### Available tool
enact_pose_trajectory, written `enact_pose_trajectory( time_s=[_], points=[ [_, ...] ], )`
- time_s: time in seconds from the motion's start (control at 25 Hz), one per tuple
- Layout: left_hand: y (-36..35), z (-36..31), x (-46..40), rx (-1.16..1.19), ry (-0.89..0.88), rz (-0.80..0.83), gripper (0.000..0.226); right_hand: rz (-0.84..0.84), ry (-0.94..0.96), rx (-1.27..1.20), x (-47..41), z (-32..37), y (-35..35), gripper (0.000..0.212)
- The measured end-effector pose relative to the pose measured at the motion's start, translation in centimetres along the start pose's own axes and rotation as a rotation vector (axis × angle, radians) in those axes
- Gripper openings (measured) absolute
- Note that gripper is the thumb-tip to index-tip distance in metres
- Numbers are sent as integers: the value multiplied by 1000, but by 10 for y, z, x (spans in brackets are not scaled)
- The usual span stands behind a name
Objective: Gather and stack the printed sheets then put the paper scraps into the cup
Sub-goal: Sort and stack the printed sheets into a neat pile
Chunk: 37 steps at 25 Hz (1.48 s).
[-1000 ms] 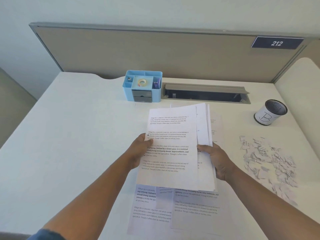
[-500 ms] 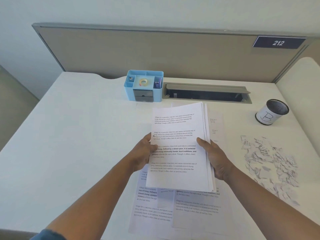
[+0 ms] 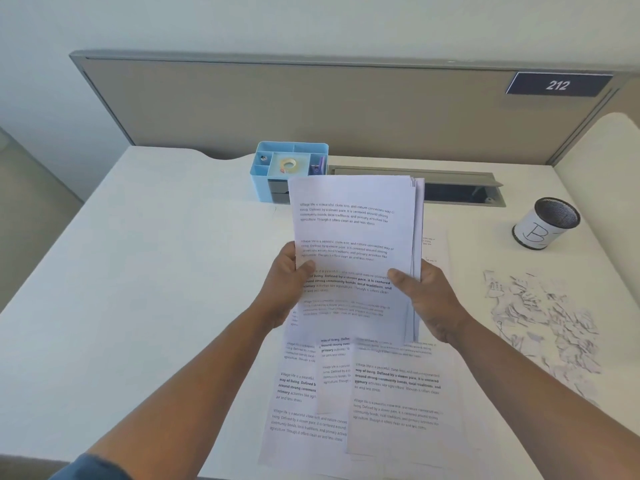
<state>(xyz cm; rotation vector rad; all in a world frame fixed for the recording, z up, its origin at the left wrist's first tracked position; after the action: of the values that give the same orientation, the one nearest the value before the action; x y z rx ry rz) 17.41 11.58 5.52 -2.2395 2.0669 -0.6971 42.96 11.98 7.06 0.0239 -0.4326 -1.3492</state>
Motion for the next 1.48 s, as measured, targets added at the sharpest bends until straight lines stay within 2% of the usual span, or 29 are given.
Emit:
enact_pose_trajectory(
  time_s=[0.16, 0.32, 0.48, 0.72, 0.84, 0.92, 1.12, 1.24, 1.48],
  points=[
    [-8, -7, 3, -4, -111, -39, 22, -47, 50, -36, 1, 7, -3, 20],
    [-10, -11, 3, 97, -163, -40, 18, -82, 49, -87, 1, 6, -5, 21],
    [-11, -3, 7, 174, -135, -32, 28, -52, 15, -78, 3, -2, -8, 26],
    [-14, -7, 11, 181, -133, -39, 33, -56, 19, -64, 0, -5, -9, 17],
    [-11, -11, 8, 175, -171, -29, 37, -20, 56, -46, -6, -10, -7, 43],
    [-8, -7, 9, 153, -172, -32, 38, -16, 30, -46, -6, -19, -6, 52],
    [-7, -3, 11, 123, -185, 4, 34, 13, -2, -13, 0, -31, -12, 38],
    [-9, -6, 8, 166, -199, 2, 38, 9, 7, -21, -4, -35, -14, 49],
    [-10, 3, 4, 172, -121, -29, 41, -51, -32, -13, -2, -41, -19, 53]
  ],
)
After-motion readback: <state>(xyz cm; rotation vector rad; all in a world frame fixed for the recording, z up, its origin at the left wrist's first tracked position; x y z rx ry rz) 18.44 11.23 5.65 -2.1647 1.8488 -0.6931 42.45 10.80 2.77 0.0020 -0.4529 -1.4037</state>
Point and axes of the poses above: each hand's wrist, its own x-axis away from the middle knuckle, its own y-axis out of the back of the hand, z = x × y, the point moved 2 cm from there along -x, towards the middle knuckle, and after that the axes turned 14 degrees about x, right-handed, at the moved point
